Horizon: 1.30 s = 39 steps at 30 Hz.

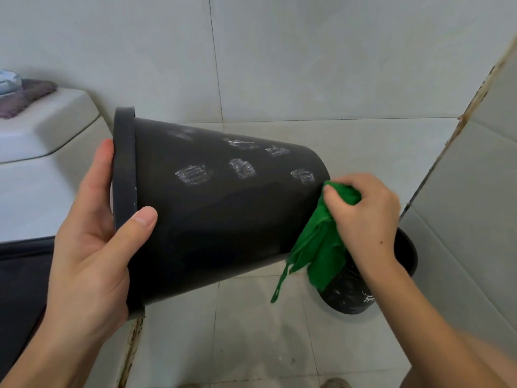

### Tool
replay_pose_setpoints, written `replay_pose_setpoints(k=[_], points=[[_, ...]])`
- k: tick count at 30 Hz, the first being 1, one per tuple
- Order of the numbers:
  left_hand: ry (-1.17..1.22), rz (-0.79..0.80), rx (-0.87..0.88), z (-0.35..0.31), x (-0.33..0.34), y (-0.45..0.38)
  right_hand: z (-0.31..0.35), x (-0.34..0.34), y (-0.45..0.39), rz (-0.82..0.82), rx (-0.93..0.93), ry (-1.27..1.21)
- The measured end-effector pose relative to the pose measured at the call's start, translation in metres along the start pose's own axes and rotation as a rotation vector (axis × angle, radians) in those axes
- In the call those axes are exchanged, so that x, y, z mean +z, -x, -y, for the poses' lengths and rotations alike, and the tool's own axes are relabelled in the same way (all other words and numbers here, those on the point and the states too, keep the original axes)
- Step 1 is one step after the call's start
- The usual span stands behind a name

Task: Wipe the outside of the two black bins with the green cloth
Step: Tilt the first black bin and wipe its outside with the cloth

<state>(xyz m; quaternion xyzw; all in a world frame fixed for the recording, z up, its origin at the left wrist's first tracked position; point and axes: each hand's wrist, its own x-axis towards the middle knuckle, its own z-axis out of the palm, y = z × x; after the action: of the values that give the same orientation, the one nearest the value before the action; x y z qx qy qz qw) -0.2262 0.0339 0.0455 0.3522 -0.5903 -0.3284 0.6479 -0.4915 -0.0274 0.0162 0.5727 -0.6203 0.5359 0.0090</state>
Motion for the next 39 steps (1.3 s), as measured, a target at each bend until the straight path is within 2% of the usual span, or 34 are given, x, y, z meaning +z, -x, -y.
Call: replay_pose_setpoints(k=[2,4,8,10,12,15,17,23,30,36,39], points=[[0.015,-0.006,0.007,-0.002,0.001,-0.001,-0.002,-0.004,-0.007,-0.056,0.059,-0.008],[0.016,-0.003,0.010,-0.004,0.005,-0.002,0.004,-0.005,-0.003,-0.074,0.037,-0.016],[-0.026,0.040,-0.021,-0.007,0.013,0.002,0.028,0.007,0.024,0.049,-0.161,-0.073],[-0.060,0.055,-0.026,-0.007,0.013,0.005,0.029,0.010,0.022,0.080,-0.193,-0.089],[-0.085,0.056,-0.026,-0.009,0.012,0.007,0.020,0.007,0.007,0.039,-0.105,-0.073],[-0.082,0.094,-0.018,-0.012,0.012,0.011,0.004,-0.002,-0.020,0.028,0.142,-0.069],[-0.062,0.102,-0.020,-0.013,0.013,0.014,0.003,-0.004,-0.024,0.043,0.194,-0.089],[-0.038,0.090,-0.040,-0.015,0.015,0.014,0.019,-0.001,-0.001,0.126,0.006,-0.136],[-0.057,0.067,-0.071,-0.022,0.027,0.020,0.005,-0.004,-0.018,0.120,0.175,-0.109],[-0.052,0.058,-0.051,-0.016,0.024,0.018,0.037,0.002,0.014,0.159,-0.097,-0.211],[-0.061,0.060,-0.064,-0.019,0.025,0.019,0.023,0.003,-0.001,0.155,0.012,-0.174]])
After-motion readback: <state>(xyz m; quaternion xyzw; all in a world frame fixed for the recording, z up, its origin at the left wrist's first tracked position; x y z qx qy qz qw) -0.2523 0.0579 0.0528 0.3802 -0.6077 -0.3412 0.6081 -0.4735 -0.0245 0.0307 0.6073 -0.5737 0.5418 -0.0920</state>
